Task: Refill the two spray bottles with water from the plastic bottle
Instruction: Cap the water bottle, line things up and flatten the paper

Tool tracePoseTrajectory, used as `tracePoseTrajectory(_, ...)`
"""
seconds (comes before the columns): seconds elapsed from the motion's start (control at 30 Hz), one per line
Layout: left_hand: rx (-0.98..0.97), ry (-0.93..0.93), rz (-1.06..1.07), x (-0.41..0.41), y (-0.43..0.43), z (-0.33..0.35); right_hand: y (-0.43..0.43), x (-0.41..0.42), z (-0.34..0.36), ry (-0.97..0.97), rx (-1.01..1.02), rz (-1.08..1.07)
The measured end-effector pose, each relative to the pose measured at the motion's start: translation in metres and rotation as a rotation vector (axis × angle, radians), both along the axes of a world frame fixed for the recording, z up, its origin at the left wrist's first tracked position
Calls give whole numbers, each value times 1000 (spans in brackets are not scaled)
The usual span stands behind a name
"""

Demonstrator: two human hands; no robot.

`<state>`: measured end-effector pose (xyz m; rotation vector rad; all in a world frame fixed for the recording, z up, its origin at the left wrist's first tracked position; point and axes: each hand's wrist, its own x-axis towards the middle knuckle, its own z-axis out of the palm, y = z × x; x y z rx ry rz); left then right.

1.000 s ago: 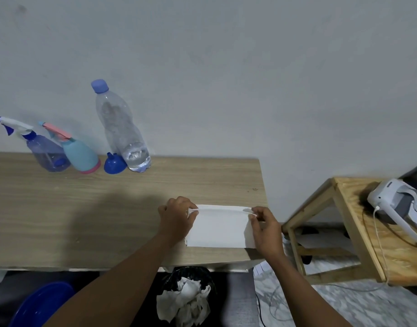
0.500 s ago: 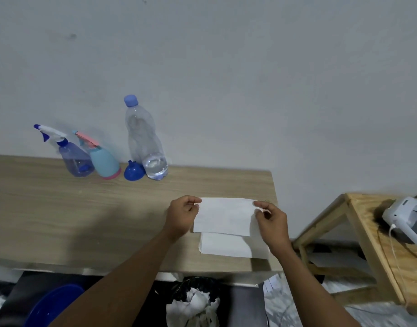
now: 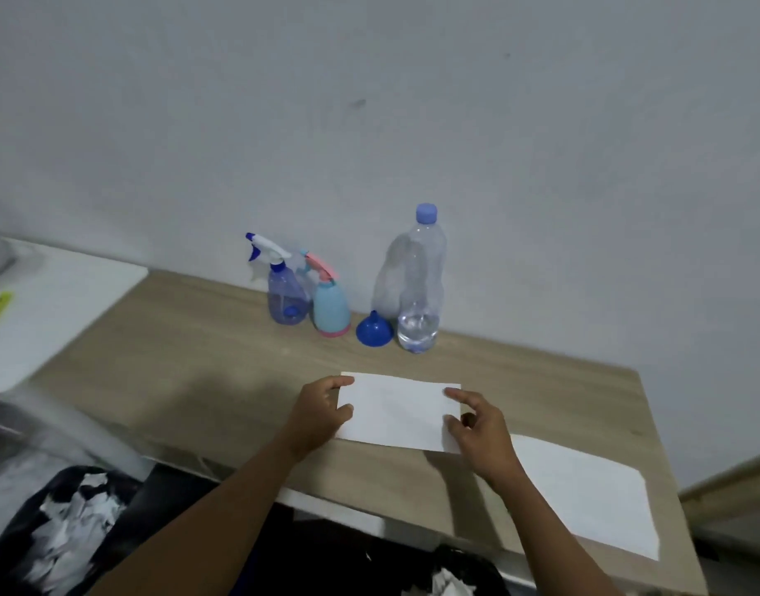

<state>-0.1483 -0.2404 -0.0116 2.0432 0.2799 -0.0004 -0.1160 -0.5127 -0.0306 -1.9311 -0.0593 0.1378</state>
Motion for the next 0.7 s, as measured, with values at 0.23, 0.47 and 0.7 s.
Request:
tracePoseTrajectory(0.23,157,101,125,3,189,-33,195,10,-19,23,-109,126)
tracePoseTrajectory(0.47,122,94,89,41,289,-57,309,59,-28,14,-223,132)
tracePoseTrajectory(0.7,441,33,23,59,316,-76,349,89,-41,-198,-594,87)
